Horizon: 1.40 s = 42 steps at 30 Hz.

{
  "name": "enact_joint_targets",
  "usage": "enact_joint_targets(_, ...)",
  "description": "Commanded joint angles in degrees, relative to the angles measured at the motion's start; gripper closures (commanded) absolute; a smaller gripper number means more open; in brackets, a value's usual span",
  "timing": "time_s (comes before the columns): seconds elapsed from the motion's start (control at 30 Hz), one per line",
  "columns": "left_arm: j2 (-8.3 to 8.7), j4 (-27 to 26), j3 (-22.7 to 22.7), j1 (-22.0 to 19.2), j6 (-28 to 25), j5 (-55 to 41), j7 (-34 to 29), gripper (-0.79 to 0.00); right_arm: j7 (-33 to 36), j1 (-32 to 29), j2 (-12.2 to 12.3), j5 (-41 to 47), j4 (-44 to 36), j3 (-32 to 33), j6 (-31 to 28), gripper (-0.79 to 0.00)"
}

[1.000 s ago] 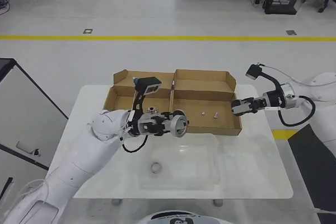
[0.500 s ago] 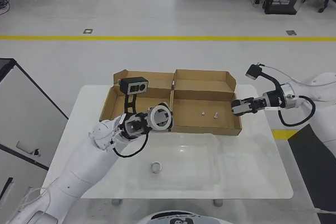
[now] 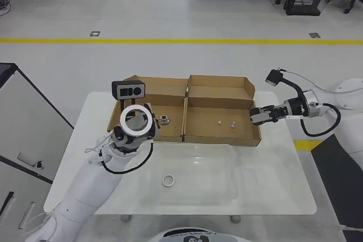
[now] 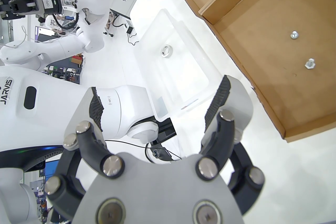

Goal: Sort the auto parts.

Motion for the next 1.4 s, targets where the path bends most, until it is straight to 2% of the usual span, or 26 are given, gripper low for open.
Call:
enact_joint_targets(0.0, -0.96, 0.00, -2.78, 1.21, 3.13, -3.70, -3.08, 0.000, 0.00, 0.00, 0.00, 0.00, 0.00, 0.00, 0.00, -0.785)
enact_joint_targets(0.17, -3.89, 1.66, -8.75, 3.40, 10.39, -6.06, -10.34, 0.000, 0.00, 0.00, 0.00, 0.00, 0.00, 0.00, 0.00, -0.785)
enact_joint_targets(0.33, -6.99, 3.25, -12.58, 4.17, 14.42, -3.12, -14.36, 0.000, 0.00, 0.00, 0.00, 0.00, 0.00, 0.00, 0.00, -0.785)
enact_joint_targets(0.53, -9.76, 4.68, -14.23, 4.37, 15.73, 5.72, -15.67, 0.000, 0.00, 0.00, 0.00, 0.00, 0.00, 0.00, 0.00, -0.785)
enact_joint_targets(0.73, -11.01, 4.15, -14.47, 4.43, 14.92, 14.20, -14.86, 0.000, 0.00, 0.00, 0.00, 0.00, 0.00, 0.00, 0.00, -0.785)
enact_joint_targets(0.87, -11.76, 3.72, -14.55, 4.98, 15.10, 12.36, -15.04, 0.000, 0.00, 0.00, 0.00, 0.00, 0.00, 0.00, 0.00, -0.785)
enact_joint_targets(1.07, -13.65, 2.88, -16.40, 6.58, 17.27, 3.66, -17.21, 0.000, 0.00, 0.00, 0.00, 0.00, 0.00, 0.00, 0.00, -0.785)
enact_joint_targets(1.27, -16.53, 2.68, -19.59, 7.91, 20.95, -4.39, -20.89, 0.000, 0.00, 0.00, 0.00, 0.00, 0.00, 0.00, 0.00, -0.785)
enact_joint_targets(1.37, -18.07, 2.99, -21.44, 8.24, 22.67, -4.95, -22.61, 0.000, 0.00, 0.00, 0.00, 0.00, 0.00, 0.00, 0.00, -0.785)
